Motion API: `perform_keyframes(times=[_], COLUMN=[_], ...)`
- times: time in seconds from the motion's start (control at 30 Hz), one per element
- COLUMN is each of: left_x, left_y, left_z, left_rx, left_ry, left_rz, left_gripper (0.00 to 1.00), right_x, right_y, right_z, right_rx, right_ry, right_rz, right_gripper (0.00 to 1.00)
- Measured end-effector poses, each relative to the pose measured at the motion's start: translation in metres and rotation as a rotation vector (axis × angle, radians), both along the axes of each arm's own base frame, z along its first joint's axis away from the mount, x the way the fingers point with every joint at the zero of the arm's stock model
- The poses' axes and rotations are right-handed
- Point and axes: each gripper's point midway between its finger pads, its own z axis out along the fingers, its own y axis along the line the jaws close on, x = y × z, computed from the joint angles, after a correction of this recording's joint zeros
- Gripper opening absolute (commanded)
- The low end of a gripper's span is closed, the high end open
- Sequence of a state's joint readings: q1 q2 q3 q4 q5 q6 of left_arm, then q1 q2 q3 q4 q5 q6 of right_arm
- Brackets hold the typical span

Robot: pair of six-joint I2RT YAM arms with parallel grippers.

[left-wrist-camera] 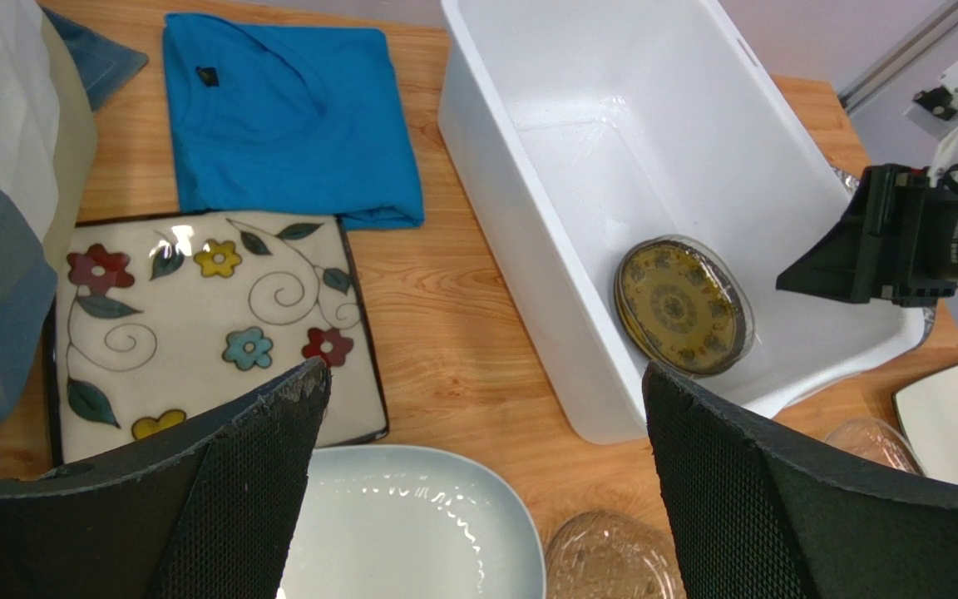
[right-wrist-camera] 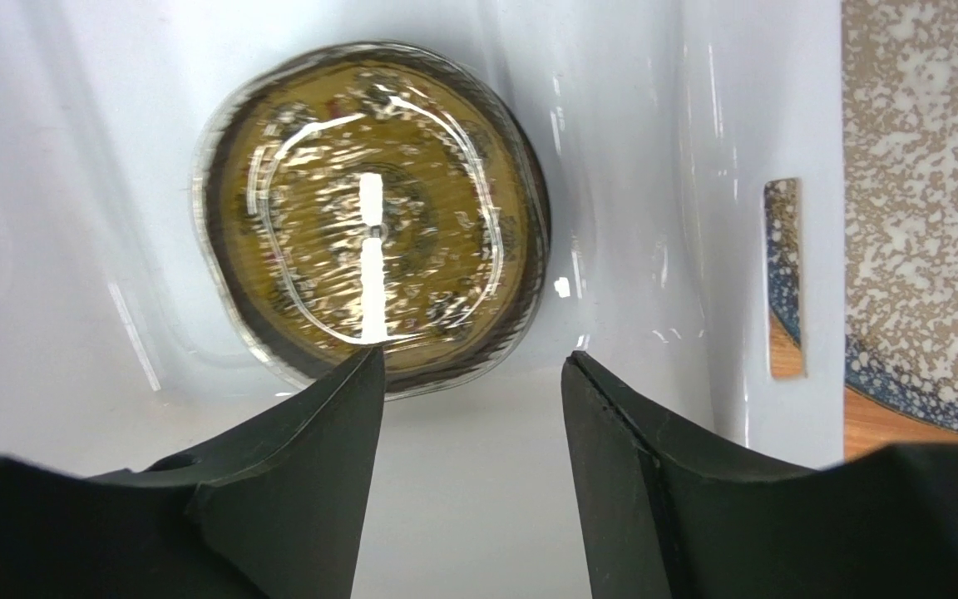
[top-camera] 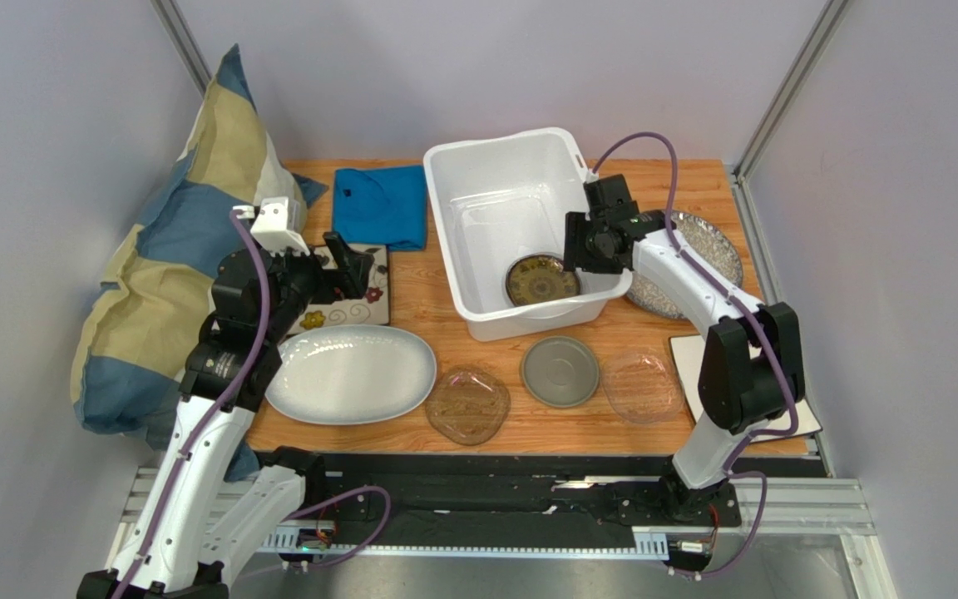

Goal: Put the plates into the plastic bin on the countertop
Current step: Place the plate in the plastic bin, then pick up the plate from the corner of the board.

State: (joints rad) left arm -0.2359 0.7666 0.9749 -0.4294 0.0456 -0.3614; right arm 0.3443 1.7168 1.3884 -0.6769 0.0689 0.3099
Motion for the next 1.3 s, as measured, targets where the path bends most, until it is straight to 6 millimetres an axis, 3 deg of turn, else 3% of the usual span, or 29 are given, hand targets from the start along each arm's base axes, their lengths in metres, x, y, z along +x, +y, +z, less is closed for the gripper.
perform_keyframes(times=[0.2, 0.33, 0.53, 0.63, 0.77, 0.97, 1.13, 1.3], left_x=[0.000, 0.000, 0.000, 0.000, 0.000, 0.002, 0.003, 0.003], left_y=[0.000, 0.000, 0.000, 0.000, 0.001, 0.001, 0.000, 0.000], left_z=[0.000, 0.000, 0.000, 0.000, 0.000, -0.002, -0.004, -0.004], left_rx=[0.000, 0.000, 0.000, 0.000, 0.001, 0.003, 0.004, 0.004], left_ry=[0.000, 0.000, 0.000, 0.000, 0.000, 0.006, 0.014, 0.015], left_rz=[0.000, 0.001, 0.001, 0.001, 0.003, 0.005, 0.004, 0.004], left_gripper=[0.99, 0.99, 0.99, 0.99, 0.99, 0.99, 0.99, 0.99], right_x=[-0.002, -0.006, -0.040, -0.064, -0.108, -0.163, -0.190, -0.204], right_y=[0.020, 0.039, 0.058, 0.072, 0.096, 0.127, 0.135, 0.136], right_z=[0.045, 0.096, 0.161, 0.174, 0.157, 0.095, 0.054, 0.017], right_rx=[0.136, 0.292, 0.477, 0.545, 0.622, 0.633, 0.626, 0.646], right_ry=[-0.097, -0.231, -0.384, -0.425, -0.399, -0.237, -0.141, -0.061], right_rz=[0.047, 0.094, 0.181, 0.239, 0.316, 0.393, 0.385, 0.335], right_gripper=[0.59, 0.58, 0.58, 0.58, 0.58, 0.57, 0.57, 0.57])
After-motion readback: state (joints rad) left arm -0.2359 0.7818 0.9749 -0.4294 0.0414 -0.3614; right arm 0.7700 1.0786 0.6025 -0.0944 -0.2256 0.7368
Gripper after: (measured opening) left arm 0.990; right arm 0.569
